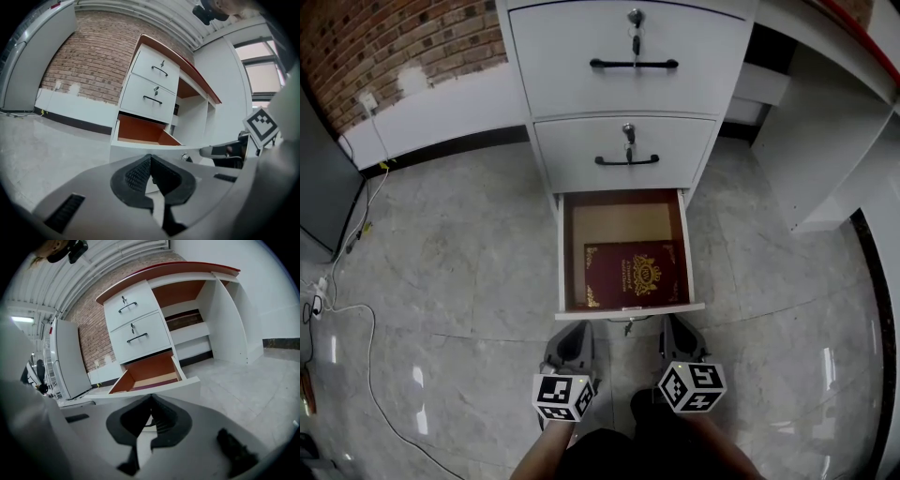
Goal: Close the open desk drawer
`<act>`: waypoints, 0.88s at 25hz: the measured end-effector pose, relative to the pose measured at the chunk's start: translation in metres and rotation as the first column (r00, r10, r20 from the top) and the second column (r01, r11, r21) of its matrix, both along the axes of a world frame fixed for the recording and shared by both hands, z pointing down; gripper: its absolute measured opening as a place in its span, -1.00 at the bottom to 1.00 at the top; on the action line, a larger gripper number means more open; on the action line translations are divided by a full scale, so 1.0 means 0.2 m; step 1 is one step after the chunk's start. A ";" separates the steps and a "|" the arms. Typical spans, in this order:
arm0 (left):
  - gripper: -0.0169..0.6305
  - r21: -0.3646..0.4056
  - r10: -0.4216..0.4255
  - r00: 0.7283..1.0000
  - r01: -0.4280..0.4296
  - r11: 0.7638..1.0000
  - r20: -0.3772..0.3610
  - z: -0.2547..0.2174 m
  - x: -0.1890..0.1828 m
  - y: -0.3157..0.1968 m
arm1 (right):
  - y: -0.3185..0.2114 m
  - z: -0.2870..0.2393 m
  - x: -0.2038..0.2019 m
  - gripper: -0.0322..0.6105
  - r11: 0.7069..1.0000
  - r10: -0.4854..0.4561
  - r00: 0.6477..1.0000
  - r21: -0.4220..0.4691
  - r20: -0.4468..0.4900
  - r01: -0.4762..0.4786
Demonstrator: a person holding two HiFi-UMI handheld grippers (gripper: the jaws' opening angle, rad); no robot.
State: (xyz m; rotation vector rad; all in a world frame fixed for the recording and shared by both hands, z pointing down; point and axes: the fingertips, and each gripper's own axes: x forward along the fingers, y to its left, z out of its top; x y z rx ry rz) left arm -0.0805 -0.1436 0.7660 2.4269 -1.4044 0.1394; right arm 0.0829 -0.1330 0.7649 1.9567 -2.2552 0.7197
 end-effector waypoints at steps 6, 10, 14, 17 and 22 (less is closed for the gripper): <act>-0.92 0.005 -0.005 1.000 0.005 1.000 -0.006 -0.11 0.00 -0.06 | -0.06 -0.11 0.00 -0.87 0.998 -0.008 1.000 0.059 -0.008 0.008; -0.92 0.018 -0.004 1.000 0.004 1.000 -0.003 -0.18 0.01 -0.10 | -0.11 -0.18 0.01 -0.86 0.996 -0.003 1.000 0.092 -0.004 0.003; -0.92 0.024 -0.014 1.000 0.014 1.000 -0.003 -0.24 0.01 -0.14 | -0.14 -0.24 0.01 -0.86 0.994 -0.019 1.000 0.110 -0.001 0.019; -0.92 0.027 -0.015 1.000 0.016 1.000 -0.007 -0.28 0.01 -0.17 | -0.18 -0.29 0.02 -0.86 0.994 -0.018 1.000 0.110 0.014 0.016; -0.92 0.027 -0.007 1.000 0.007 1.000 0.003 -0.27 0.05 -0.20 | -0.23 -0.27 0.06 -0.86 0.995 0.030 0.999 0.092 0.021 -0.032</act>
